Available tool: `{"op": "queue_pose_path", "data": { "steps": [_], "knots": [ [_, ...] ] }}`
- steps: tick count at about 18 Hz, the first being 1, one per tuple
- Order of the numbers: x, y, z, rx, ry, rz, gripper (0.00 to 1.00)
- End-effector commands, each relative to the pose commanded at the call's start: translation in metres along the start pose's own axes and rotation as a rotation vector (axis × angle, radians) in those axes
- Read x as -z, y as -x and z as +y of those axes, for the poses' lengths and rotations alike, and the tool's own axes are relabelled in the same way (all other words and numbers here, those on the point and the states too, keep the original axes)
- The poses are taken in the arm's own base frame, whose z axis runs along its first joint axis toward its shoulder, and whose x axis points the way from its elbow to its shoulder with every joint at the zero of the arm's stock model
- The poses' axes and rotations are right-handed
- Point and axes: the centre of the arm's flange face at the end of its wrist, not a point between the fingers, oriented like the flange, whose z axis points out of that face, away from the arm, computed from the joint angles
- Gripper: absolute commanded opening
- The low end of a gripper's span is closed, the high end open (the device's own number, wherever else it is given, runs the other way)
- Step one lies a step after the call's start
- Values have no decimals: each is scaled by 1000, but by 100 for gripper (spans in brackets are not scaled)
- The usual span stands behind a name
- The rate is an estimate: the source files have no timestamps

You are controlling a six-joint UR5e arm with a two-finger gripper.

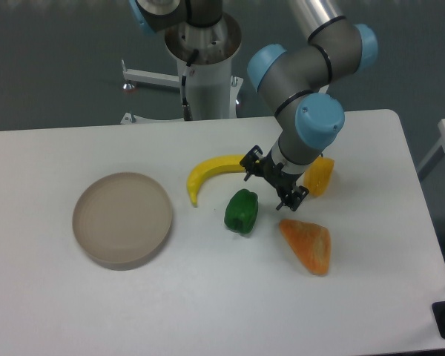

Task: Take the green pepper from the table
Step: 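Move the open gripper over the green bell pepper and lower it, then close the gripper around the green bell pepper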

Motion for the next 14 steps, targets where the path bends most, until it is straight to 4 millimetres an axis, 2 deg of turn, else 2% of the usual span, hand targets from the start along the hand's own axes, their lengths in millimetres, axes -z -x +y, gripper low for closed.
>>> {"op": "queue_pose_path", "data": {
  "steps": [2,4,9,11,14],
  "knots": [
    [-3,0,-9,73,-31,-47,100],
    [-16,-2,-13,155,-42,-67,100],
    [-28,-9,-8,169,-35,-49,100],
    [-38,-11,-5,171,-23,-33,100],
    [-51,-10,-15,206,-27,-47,100]
  ]
}}
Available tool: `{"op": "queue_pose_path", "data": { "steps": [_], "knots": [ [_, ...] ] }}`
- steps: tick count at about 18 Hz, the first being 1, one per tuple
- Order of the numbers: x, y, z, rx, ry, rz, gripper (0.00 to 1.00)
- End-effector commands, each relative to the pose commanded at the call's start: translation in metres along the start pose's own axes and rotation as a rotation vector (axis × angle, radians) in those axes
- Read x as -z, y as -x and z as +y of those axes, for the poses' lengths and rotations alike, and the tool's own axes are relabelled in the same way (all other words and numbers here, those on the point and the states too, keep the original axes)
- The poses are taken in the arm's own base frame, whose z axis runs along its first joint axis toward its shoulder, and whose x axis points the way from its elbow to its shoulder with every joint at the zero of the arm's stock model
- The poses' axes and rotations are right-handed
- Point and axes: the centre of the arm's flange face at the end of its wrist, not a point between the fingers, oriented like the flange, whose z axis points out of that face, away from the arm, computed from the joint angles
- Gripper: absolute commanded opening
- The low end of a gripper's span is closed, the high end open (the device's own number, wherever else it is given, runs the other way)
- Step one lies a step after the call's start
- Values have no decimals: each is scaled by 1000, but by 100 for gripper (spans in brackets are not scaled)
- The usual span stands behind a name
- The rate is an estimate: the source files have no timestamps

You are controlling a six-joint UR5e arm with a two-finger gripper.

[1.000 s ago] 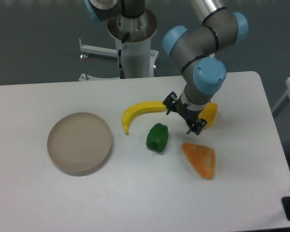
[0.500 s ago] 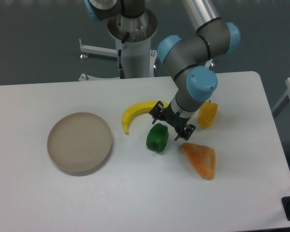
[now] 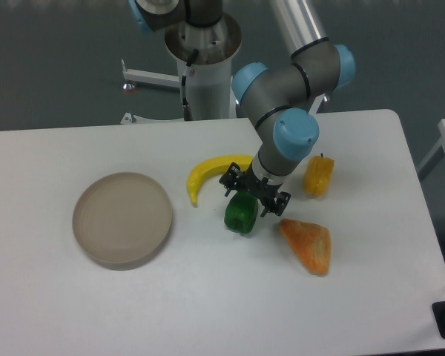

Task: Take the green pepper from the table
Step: 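Close the gripper around the green bell pepper, then lift the held green pepper up off the table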

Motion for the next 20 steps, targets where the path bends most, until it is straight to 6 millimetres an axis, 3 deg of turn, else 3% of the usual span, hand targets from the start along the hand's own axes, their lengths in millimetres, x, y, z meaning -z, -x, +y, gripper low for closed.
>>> {"op": "queue_pose_path", "data": {
  "steps": [4,6,8,9,11,20],
  "knots": [
    [-12,2,-11,112,-24,-57,99],
    [-9,2,-11,116,-27,-61,78],
    [-6,2,-11,115,-31,-66,44],
    [-3,2,-12,116,-34,-69,31],
    [8,6,-13,110,-46,-88,14],
    [121,50,-5,134,-140,-191,15]
  ]
}}
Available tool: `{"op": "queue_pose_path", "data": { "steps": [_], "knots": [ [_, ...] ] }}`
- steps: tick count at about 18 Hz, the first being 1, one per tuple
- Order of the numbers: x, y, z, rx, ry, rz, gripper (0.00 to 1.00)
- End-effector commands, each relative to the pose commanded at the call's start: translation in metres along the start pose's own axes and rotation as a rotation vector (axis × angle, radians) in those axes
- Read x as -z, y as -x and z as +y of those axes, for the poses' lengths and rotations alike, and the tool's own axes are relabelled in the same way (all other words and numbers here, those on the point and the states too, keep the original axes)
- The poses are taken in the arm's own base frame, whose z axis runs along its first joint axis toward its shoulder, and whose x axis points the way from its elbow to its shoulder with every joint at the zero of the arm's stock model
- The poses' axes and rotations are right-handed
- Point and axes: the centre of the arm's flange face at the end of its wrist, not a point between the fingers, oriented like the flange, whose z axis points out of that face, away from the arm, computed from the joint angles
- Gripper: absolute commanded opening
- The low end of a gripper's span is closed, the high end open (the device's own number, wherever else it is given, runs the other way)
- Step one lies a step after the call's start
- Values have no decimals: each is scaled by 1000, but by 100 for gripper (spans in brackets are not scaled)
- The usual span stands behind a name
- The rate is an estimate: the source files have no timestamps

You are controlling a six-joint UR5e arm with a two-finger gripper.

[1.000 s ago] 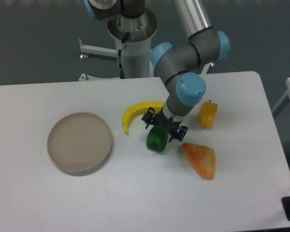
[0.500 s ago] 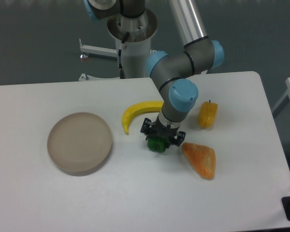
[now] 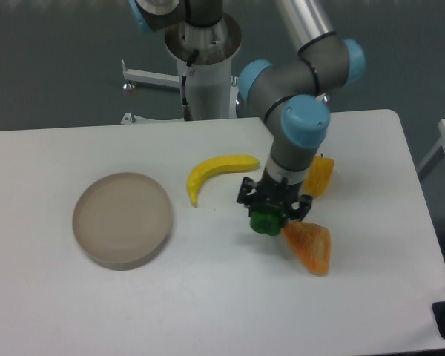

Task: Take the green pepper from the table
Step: 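Lift the held green pepper up off the table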

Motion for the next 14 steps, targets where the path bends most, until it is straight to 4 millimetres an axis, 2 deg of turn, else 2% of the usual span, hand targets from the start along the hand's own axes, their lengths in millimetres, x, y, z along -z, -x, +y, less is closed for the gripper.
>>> {"op": "queue_pose_path", "data": {
  "steps": [2,4,6,14],
  "knots": [
    [13,5,-3,-66,26,20,15],
    [28,19,4,-208,114,-16,15],
    [34,26,9,-319,174,-39,16],
    [33,31,12,-614,195,-17,18]
  ]
}}
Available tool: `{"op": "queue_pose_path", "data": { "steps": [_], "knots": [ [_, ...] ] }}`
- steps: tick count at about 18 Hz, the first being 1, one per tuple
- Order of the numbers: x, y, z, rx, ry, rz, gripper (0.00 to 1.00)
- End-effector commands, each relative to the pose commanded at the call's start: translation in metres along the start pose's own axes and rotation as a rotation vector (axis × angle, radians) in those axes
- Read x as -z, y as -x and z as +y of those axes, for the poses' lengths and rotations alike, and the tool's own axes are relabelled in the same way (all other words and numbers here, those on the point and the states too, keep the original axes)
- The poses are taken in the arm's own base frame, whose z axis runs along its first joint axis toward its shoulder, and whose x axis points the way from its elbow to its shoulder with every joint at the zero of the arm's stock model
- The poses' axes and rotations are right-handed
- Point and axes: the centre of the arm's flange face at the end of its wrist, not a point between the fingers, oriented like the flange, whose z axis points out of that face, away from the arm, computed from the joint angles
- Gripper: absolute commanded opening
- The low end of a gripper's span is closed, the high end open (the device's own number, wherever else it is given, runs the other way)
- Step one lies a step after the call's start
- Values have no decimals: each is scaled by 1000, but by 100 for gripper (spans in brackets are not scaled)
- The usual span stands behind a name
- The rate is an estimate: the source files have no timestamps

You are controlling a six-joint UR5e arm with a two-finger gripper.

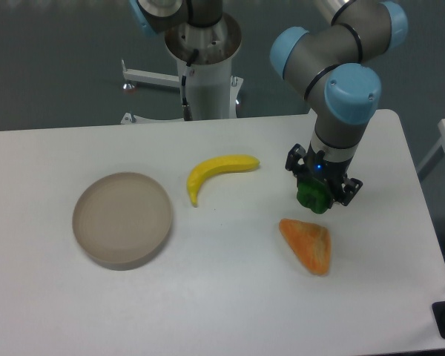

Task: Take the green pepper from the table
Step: 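Lift the held green pepper up off the table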

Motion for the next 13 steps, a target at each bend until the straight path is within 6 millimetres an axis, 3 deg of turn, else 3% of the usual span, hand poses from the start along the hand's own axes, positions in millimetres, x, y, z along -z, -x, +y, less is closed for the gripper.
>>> {"op": "queue_pose_path", "data": {
  "steps": [13],
  "knots": [
    [0,0,10,-56,22,-1,19]
  ]
}}
